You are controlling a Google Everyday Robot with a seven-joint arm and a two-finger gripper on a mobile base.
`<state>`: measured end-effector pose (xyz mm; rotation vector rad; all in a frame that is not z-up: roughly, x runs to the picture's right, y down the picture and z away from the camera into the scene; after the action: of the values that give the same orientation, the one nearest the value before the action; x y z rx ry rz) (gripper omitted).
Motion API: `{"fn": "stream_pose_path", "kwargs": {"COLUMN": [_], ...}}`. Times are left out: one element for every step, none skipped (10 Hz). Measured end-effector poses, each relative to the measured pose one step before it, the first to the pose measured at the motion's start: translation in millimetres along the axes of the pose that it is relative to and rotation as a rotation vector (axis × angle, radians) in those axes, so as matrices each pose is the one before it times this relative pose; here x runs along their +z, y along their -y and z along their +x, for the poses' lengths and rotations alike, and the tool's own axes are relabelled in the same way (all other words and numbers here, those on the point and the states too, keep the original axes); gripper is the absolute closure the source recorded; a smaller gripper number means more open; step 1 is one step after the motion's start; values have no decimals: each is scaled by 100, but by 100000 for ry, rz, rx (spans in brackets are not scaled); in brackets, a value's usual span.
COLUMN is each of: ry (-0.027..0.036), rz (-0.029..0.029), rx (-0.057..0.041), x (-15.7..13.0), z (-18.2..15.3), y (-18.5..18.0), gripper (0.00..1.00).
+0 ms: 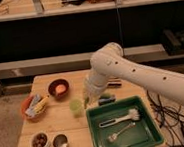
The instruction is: Place pepper in plastic cup
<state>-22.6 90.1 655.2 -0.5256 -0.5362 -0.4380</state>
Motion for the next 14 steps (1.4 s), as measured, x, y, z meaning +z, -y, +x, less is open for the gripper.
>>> {"fn": "stream_pose_path", "kwargs": {"ry": [-23,35,787,1250,7356,5360,7039,8381,5609,5122,9038,8027,5009,3465], "rz": [21,-1,121,486,2316,1693,2366,2716,1677,1050,1004,136,-8,-247], "rx": [63,-15,-82,-488,-892,-628,-768,-817,-82,306,577,161,36,-15], "x": [-15,15,47,6,175,215,357,444,221,224,785,1205,1152,958], "z": [28,-9,-42,-17,-81,-323,-499,-578,-93,-55,-550,-620,-549,-230], "y": [-15,12,81,133,1164,1186,1630,1918,1058,705,998,622,594,352], "gripper": [100,100,100,100,100,100,100,100,100,100,100,100,100,100]}}
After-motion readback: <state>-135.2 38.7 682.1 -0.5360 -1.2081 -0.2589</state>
